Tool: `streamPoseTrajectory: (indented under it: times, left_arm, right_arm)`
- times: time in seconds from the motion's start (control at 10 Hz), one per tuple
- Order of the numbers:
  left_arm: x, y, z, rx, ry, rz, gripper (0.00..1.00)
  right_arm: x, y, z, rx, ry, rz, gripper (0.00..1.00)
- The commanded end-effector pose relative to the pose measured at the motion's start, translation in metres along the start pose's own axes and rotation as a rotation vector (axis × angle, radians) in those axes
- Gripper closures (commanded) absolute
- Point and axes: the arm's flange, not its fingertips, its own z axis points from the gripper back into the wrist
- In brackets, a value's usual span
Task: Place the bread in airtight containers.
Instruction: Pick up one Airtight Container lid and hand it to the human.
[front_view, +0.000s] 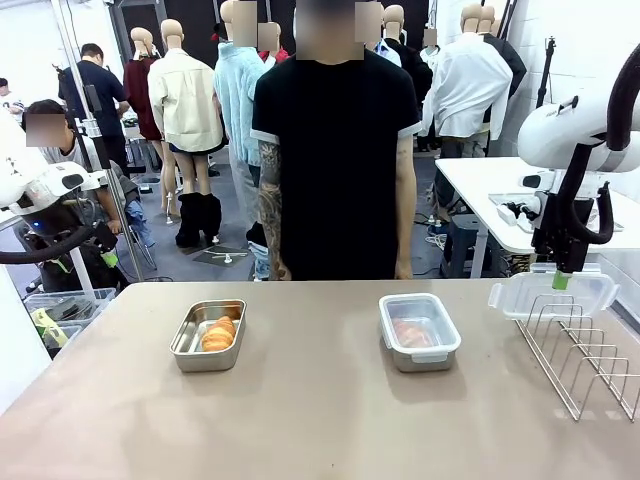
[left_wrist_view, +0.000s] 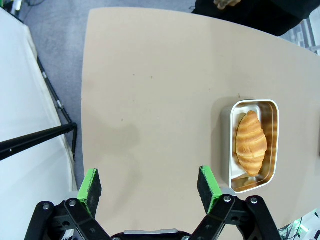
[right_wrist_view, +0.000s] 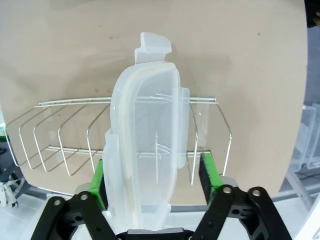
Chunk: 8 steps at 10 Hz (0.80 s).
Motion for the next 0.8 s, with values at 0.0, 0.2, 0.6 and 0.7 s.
streamPoseTrajectory:
  times: [0.0,0.2,0.6,0.7]
  left_arm:
    - [-0.0005,0.0010,0.0025,0.010,0.002,-0.006,0.00]
    - [-0.0005,0.0010,0.0025,0.010,0.002,-0.006,0.00]
    - [-0.0005,0.0010,0.0025,0.010,0.002,-0.006,0.00]
    - [-0.0005,0.0010,0.0025,0.010,0.002,-0.006,0.00]
  right_arm:
    - [0.0025,-0.0030,0.0015,0.001,-0.027,0.005,0.56]
    - [0.0029,-0.0015,0.0021,-0.007,-0.028,0.000,0.96]
    - [0.0053,0.0018,0.0082,-0.003,-0.024,-0.001,1.00]
    - [0.0065,0.0022,0.0090,0.000,-0.024,0.001,1.00]
